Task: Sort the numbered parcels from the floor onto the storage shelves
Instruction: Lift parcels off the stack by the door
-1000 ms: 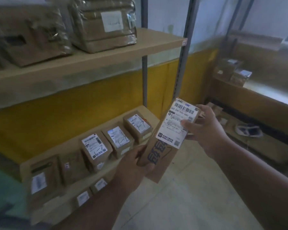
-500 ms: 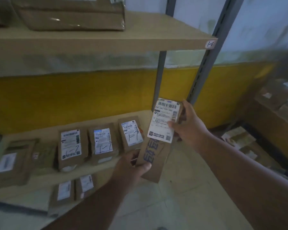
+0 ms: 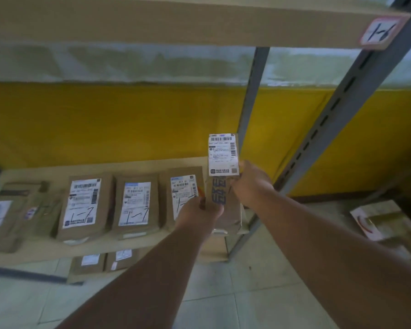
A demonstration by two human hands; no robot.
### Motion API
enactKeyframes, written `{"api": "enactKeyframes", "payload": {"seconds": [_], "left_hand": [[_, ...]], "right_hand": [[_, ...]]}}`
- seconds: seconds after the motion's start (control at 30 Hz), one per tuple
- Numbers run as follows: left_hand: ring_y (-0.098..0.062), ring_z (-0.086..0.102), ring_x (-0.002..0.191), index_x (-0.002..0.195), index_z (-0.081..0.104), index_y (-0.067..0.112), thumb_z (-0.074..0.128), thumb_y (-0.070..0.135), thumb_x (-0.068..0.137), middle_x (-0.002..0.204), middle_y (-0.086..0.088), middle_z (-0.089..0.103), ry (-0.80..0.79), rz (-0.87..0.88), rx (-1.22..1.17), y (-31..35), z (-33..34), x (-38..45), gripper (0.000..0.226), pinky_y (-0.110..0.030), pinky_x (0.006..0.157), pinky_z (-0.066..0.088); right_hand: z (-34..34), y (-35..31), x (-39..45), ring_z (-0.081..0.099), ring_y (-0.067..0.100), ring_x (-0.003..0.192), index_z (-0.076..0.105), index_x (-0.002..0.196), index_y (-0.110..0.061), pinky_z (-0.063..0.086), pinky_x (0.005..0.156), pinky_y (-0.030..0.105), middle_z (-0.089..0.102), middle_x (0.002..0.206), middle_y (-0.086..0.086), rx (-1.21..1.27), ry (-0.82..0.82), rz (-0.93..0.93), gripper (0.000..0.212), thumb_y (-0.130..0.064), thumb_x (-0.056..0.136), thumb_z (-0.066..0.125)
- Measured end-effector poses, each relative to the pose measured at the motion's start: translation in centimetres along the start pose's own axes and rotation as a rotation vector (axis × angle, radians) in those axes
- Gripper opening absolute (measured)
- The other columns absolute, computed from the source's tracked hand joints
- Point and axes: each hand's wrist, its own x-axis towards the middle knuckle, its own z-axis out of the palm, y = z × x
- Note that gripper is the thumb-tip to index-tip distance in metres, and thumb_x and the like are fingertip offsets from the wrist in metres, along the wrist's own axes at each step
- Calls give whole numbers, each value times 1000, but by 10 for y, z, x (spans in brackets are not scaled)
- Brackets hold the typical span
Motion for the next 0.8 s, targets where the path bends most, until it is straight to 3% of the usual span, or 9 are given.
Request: {"api": "enactKeyframes", "payload": {"seconds": [0.17,0.37,0.47,0.57,0.63,0.7,0.8], "left_hand": [[-26,72,85,75,71,30,67,37,69,86,-2,72,-42,-14,39,0,9,27,11,-48,75,62],[-22,73,79,81,70,25,72,45,76,84,3,73,-81,14,202,-9,14,47,20,-42,74,63],[-20,73,76,88,73,23,68,49,74,83,5,74,-60,61,284,-13,15,47,30,-41,71,63],[-18,72,74,82,68,25,71,44,77,84,5,74,-28,60,325,-19,13,35,20,-41,73,62],[-17,70,84,93,65,28,72,41,79,102,7,73,-5,64,318,-20,8,20,21,-36,78,59],[-12,63,97,121,61,29,73,38,81,118,10,67,37,67,291,-21,-1,-1,42,-22,76,49],[-11,61,103,125,60,28,73,34,84,119,11,64,123,137,304,-24,-17,-40,43,-20,78,45]], "right_hand": [[20,13,15,58,24,94,55,125,-18,48,71,30,62,117,7,-11,-26,22,29,-12,97,55],[37,18,22,61,25,88,60,118,-22,44,60,25,64,111,7,61,-77,-3,26,-18,93,54],[39,20,14,57,24,98,49,137,-21,44,73,28,54,130,8,124,-88,5,43,-19,95,57],[28,25,-10,50,18,92,40,145,-22,42,68,26,46,138,8,157,-33,-27,52,-19,96,58],[18,27,-30,53,17,95,41,144,-21,43,68,25,48,138,7,171,12,-109,52,-20,95,59],[6,27,-52,56,18,107,43,142,-22,42,74,26,49,138,5,198,33,-173,50,-22,95,58],[-6,25,-87,55,17,116,47,138,-22,40,79,24,51,135,1,251,63,-296,45,-27,95,58]]}}
